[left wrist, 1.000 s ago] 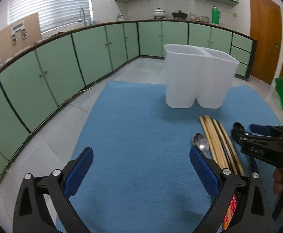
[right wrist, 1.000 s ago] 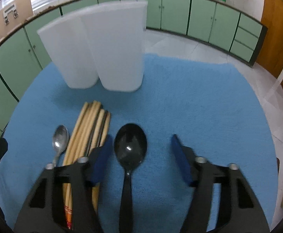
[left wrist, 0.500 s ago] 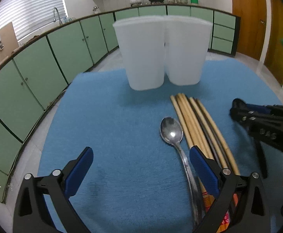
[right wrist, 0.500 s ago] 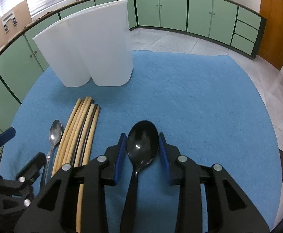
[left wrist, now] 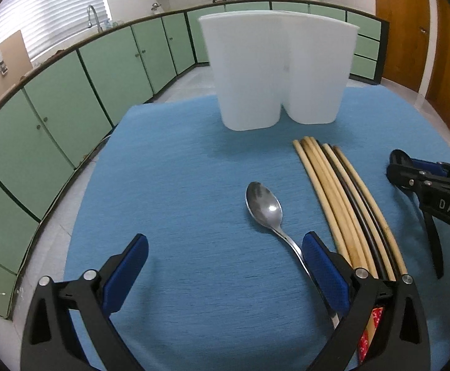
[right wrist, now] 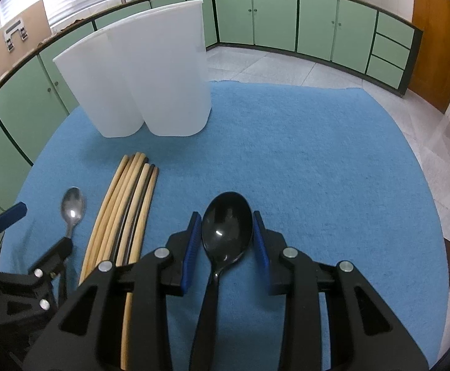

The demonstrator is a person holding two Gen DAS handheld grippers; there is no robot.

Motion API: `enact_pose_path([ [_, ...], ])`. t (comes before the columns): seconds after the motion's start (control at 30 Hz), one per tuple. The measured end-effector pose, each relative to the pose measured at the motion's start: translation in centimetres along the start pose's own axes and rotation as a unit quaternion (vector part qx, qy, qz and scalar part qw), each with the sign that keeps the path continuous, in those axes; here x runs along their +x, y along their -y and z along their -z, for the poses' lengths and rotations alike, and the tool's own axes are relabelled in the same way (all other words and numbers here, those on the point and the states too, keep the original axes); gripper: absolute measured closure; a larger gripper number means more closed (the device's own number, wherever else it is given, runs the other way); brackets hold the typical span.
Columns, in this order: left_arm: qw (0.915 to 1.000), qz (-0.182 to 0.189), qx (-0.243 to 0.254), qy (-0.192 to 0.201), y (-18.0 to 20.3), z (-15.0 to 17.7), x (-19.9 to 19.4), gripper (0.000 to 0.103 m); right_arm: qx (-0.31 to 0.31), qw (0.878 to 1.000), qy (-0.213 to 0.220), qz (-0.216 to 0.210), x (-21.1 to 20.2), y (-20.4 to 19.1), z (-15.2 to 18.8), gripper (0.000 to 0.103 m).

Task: Organize utensils
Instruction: 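Close the left tool on the silver spoon's bowl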

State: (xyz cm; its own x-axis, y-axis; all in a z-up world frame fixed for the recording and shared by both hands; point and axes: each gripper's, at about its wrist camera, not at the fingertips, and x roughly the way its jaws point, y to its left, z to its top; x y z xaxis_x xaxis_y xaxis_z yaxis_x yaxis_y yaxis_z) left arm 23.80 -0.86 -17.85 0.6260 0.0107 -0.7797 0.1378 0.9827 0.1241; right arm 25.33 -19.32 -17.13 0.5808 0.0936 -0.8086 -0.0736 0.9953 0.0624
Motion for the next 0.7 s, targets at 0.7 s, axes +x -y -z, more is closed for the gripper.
enact_pose_path([
  [0.7,0.9947,0.018,-0.079,-0.063,-0.5,-3.1,2.8,0.025,-0.016,0.999,-0.029,-0.009,0.5,-0.2,-1.8,0.070],
])
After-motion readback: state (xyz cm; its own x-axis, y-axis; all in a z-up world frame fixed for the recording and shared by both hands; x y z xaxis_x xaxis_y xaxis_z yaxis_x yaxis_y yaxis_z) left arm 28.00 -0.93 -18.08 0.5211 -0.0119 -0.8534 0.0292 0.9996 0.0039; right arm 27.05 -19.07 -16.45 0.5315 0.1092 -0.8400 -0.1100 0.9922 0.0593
